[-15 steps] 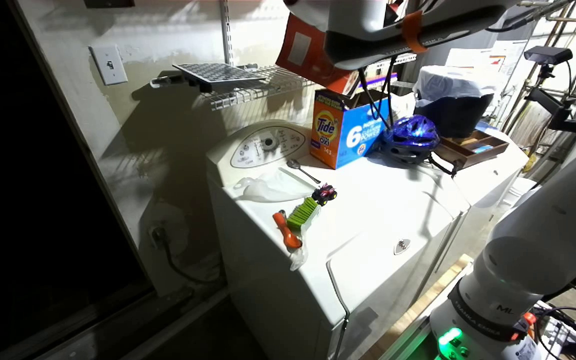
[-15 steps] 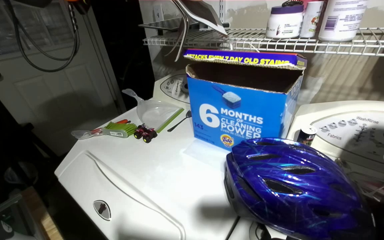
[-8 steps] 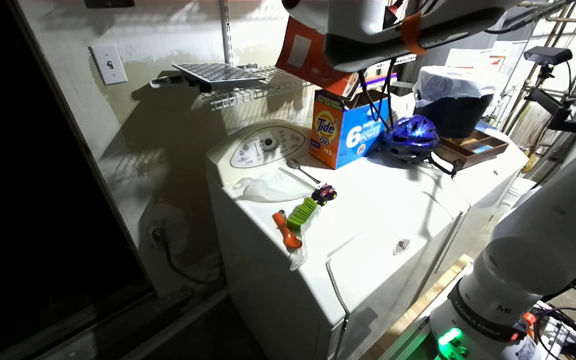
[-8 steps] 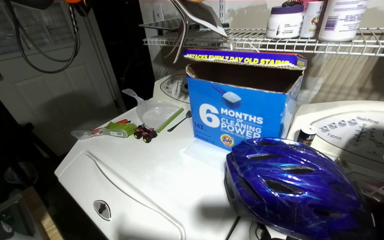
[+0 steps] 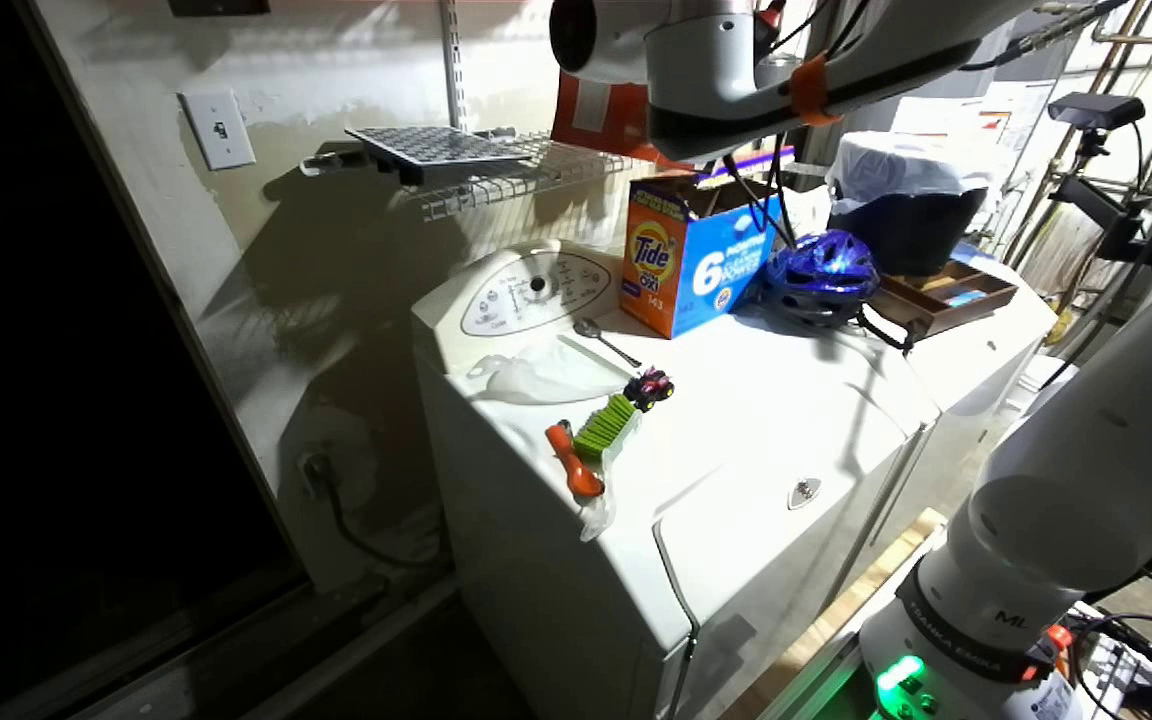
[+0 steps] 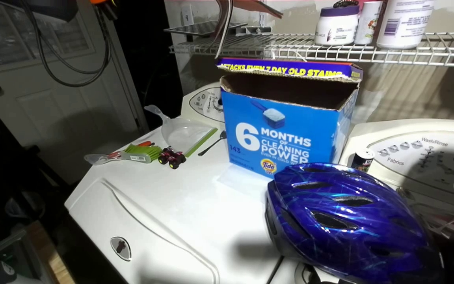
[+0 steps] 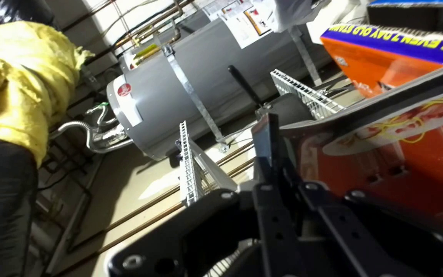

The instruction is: Put the orange book on the shelf

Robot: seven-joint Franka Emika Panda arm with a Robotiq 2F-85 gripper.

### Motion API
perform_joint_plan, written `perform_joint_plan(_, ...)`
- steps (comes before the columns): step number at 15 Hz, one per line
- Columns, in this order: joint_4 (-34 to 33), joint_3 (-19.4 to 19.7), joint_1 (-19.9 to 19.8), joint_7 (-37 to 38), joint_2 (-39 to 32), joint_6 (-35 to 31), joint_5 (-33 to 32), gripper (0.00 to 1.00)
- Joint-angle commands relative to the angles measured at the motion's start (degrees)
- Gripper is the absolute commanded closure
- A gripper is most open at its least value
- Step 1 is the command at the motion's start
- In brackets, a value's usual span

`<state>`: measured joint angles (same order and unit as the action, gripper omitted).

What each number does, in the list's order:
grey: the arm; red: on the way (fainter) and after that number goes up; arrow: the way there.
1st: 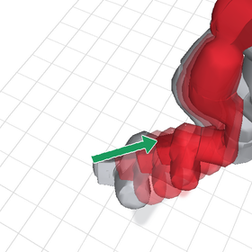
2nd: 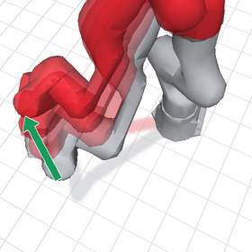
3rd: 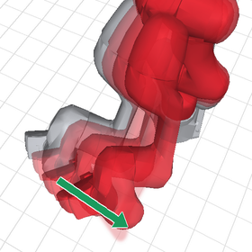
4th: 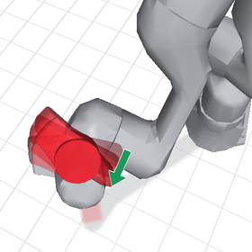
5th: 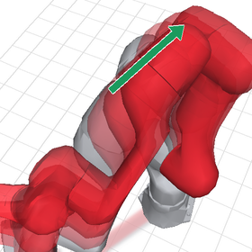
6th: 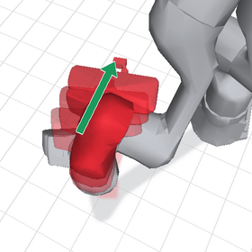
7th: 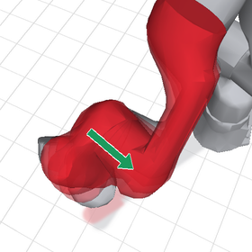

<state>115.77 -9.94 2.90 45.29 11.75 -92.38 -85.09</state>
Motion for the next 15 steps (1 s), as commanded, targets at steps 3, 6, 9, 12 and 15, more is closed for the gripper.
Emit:
perform_joint_plan(3,-1.82,1.06,1.17,5.37,-3.07,0.34,-11.03,0.98)
perform_joint_plan(6,-2.64,1.53,1.0,7.94,-5.77,0.73,-15.13,0.98)
perform_joint_plan(9,-3.76,2.24,0.96,9.9,-8.15,0.91,-18.7,0.98)
perform_joint_plan(12,-5.31,2.96,0.92,11.63,-10.75,0.61,-21.84,0.98)
perform_joint_plan(15,-7.47,3.5,0.83,13.1,-13.5,0.37,-24.6,0.98)
